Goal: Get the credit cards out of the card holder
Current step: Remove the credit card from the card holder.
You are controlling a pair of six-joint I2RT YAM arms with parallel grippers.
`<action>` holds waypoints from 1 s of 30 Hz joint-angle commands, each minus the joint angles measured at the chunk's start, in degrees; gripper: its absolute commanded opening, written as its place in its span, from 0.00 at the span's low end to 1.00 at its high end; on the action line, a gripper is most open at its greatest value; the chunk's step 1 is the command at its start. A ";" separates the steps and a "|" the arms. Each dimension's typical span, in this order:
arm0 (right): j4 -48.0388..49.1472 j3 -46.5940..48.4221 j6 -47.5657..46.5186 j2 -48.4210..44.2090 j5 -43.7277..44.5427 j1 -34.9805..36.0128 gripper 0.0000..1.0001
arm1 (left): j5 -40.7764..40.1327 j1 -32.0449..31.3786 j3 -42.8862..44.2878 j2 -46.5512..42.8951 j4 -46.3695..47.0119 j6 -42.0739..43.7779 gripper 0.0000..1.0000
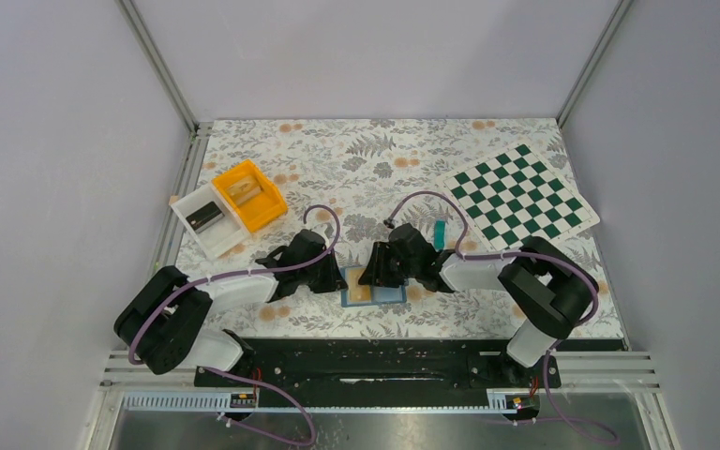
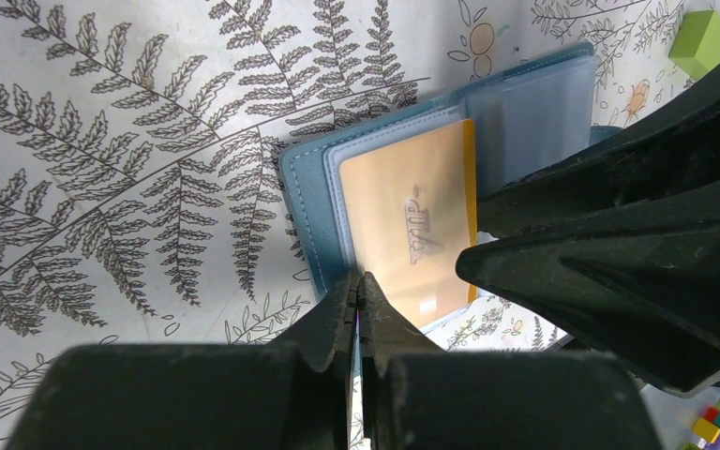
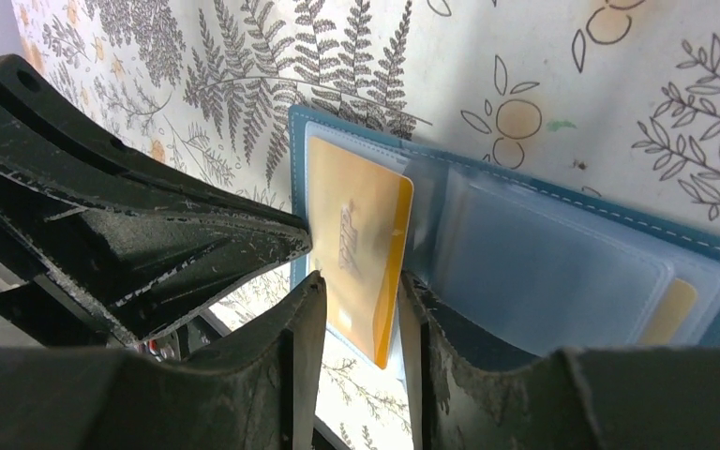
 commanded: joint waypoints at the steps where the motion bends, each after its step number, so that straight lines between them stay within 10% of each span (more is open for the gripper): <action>1: 8.15 -0.44 2.05 1.75 -4.24 0.57 0.40 | -0.91 -0.24 -1.19 1.19 0.25 0.00 0.00; 30: 23.11 -5.05 5.60 2.71 -13.79 -2.18 0.18 | -0.39 -0.24 -0.31 2.78 -0.93 -0.50 0.00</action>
